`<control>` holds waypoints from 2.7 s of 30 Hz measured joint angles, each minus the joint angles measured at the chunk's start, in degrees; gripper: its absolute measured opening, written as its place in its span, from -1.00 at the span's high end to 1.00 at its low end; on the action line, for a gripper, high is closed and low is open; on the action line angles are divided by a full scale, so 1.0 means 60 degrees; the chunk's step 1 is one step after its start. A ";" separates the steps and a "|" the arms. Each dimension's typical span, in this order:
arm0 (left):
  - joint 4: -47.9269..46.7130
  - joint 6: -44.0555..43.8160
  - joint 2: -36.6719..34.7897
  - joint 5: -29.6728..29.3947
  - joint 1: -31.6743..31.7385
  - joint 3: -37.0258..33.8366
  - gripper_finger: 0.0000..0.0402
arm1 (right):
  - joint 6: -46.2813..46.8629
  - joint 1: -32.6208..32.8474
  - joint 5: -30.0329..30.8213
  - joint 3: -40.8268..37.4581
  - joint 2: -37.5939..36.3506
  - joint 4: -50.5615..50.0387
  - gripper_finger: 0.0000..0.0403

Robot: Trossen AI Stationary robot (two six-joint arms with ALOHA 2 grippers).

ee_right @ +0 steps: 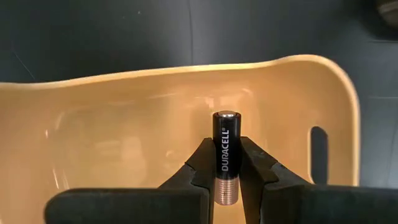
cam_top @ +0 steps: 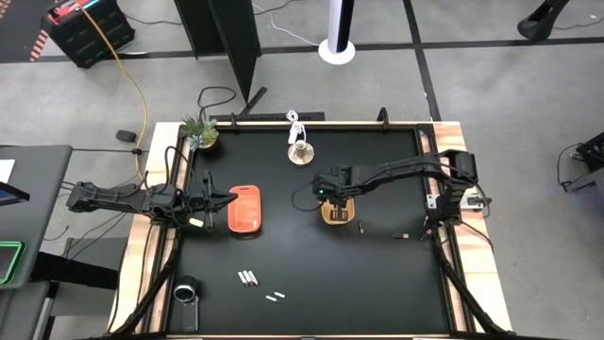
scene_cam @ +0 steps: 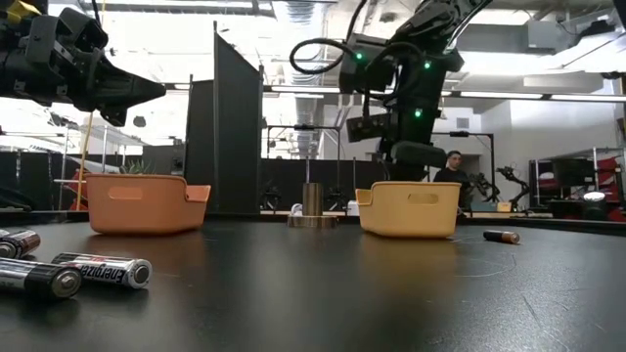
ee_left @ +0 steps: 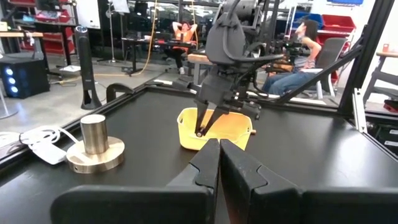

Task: Sort batteries
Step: Put the black battery into the yellow bin

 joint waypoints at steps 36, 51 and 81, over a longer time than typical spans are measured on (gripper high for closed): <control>-0.0164 -0.0082 0.0000 0.0000 0.0000 -0.0002 0.95 | 0.0547 0.0124 0.0262 0.0080 -0.1613 -0.0493 0.22; -0.0219 -0.0410 0.0004 0.0506 -0.0002 -0.0002 0.89 | 0.6593 0.2180 0.1293 -0.1306 -0.4689 -0.2849 0.22; -0.0145 0.0483 0.0004 0.0503 0.0000 0.0000 0.68 | 1.1817 0.3834 0.0701 -0.2492 -0.1648 -0.0755 0.04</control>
